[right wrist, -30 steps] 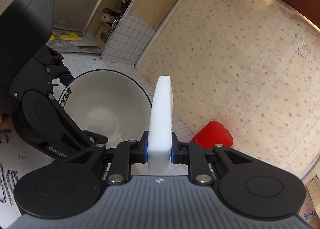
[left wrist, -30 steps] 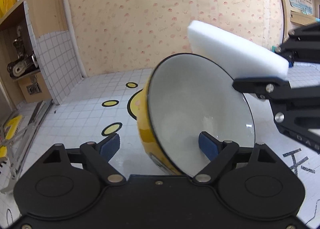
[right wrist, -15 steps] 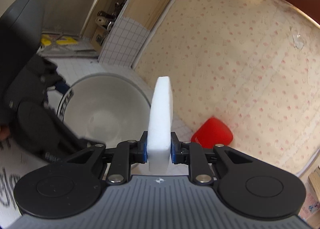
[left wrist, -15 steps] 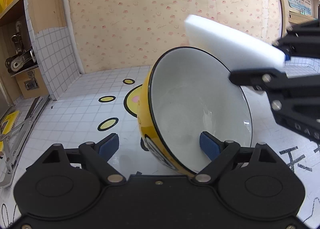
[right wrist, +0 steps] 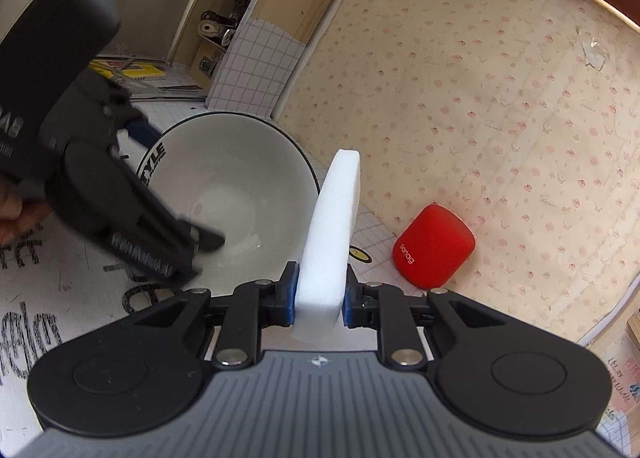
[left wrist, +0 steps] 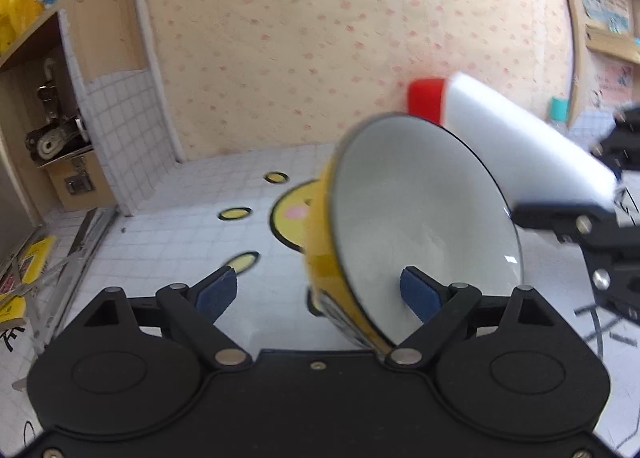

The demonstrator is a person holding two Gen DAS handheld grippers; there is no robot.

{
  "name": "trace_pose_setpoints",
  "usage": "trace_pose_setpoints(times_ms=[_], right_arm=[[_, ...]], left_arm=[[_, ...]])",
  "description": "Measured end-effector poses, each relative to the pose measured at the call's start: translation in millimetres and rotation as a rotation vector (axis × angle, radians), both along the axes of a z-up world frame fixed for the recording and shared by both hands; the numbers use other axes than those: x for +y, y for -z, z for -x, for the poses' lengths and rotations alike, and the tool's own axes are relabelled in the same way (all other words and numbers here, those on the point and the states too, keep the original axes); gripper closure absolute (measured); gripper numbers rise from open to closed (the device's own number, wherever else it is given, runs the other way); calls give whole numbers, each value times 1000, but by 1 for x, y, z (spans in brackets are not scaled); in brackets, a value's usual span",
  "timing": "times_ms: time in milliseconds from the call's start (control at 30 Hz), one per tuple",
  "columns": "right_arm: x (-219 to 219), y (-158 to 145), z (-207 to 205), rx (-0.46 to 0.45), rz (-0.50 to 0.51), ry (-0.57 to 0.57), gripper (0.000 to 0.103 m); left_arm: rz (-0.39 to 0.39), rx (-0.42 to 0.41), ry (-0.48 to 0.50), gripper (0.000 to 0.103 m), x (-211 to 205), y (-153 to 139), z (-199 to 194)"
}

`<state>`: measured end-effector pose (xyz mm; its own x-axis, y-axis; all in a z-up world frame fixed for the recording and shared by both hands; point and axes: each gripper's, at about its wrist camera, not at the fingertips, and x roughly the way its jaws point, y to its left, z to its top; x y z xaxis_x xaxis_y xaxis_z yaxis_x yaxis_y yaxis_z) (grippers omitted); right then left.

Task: Clean bowl
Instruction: 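Wipe the white sponge across the yellow bowl's inner wall, right gripper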

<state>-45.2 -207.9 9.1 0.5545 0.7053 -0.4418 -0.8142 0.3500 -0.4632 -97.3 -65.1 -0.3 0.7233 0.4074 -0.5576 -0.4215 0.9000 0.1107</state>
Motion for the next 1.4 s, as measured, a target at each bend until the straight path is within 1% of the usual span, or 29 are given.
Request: trace_pose_setpoints(times_ms=[67,267,433,533,633,700,833,933,1067,1233,1400], right_arm=[[0,-1,1,-1,-3,-2,80],[1,-1,2,-12,2,-4,80],[9,-4,1,-23,3,-6,80],[20,-11,-3,-30,-6,-11,80],[27,-16,-4,-32,-17,-19,80],[24,-12,-4,-22,-11,-13,80],[9,-2,0,-2,-5,-3,80],[2,0,2,1,19,4,80],[6,-4,0,-6,22,4,80],[21,-14,-1,-40,11,-10,80],[14,-5,-1,-18,13,-7,79]], left_arm=[[20,3,2,12,2,2,0],[29,5,-7,11,3,6,0],[10,10,-13,10,2,6,1],[-1,13,-12,10,-4,6,1],[13,14,-23,6,-5,5,3],[23,12,-26,6,-4,5,3],[19,14,-24,6,-4,5,3],[25,13,-23,6,-4,5,3],[20,14,-24,6,-6,5,3],[21,13,-25,6,-6,6,2],[18,13,-25,6,-7,6,2]])
